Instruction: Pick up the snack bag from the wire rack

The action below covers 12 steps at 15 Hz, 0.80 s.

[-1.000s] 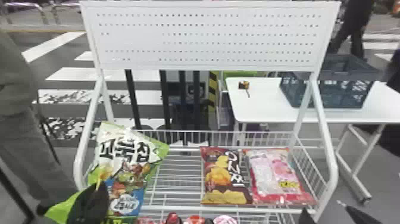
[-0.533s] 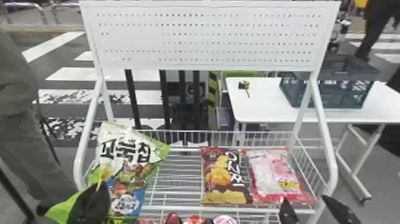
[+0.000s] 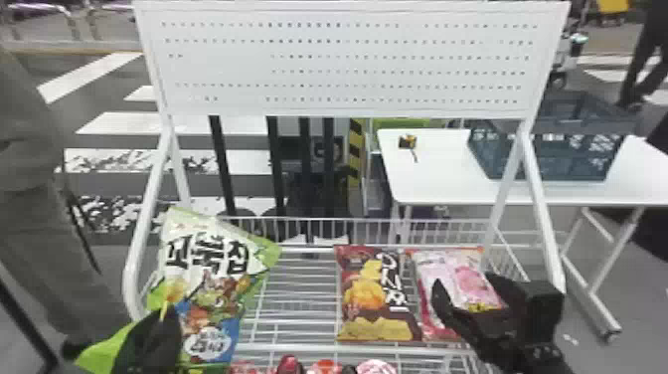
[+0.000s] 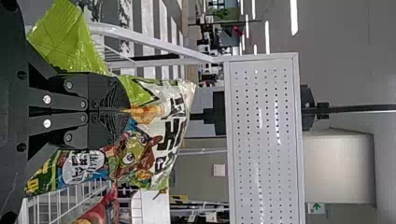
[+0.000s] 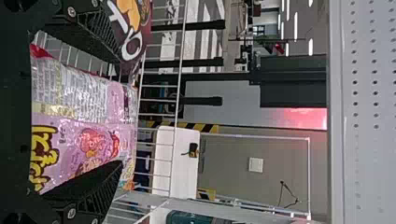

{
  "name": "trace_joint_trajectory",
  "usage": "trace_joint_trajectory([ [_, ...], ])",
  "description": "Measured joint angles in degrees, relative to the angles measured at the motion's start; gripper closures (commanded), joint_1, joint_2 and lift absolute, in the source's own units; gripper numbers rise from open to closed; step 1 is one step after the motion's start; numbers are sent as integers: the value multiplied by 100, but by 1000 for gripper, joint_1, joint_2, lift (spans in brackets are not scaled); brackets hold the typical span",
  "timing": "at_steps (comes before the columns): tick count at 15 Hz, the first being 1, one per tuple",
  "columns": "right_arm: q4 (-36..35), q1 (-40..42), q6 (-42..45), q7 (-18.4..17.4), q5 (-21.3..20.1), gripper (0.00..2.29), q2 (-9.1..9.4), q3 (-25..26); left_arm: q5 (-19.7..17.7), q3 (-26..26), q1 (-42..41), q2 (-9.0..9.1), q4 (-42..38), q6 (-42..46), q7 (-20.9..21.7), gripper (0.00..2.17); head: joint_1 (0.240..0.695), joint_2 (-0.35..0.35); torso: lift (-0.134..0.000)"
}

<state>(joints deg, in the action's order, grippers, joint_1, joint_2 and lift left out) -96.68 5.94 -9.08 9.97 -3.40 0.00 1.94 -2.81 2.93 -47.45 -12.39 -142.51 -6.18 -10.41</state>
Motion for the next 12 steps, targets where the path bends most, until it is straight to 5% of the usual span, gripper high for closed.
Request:
trace_joint_trajectory([
  [8,619,-509,-796,163,-109,363,0,158,-47,13,181,0,143,-45,13,1602,499,0,0],
  [9,619,-511,-861,163,-117,539,0,158,-51,14,188,0,145,-46,13,1602,499,0,0],
  [11,603,-509,-988,163,-142,1845,0,158,-54,14,194,-1,155,-46,13,1602,499,0,0],
  [12,579,-500,-1045,150,-142,2223,0,158,-56,14,197,-4,158,-46,13,1602,499,0,0],
])
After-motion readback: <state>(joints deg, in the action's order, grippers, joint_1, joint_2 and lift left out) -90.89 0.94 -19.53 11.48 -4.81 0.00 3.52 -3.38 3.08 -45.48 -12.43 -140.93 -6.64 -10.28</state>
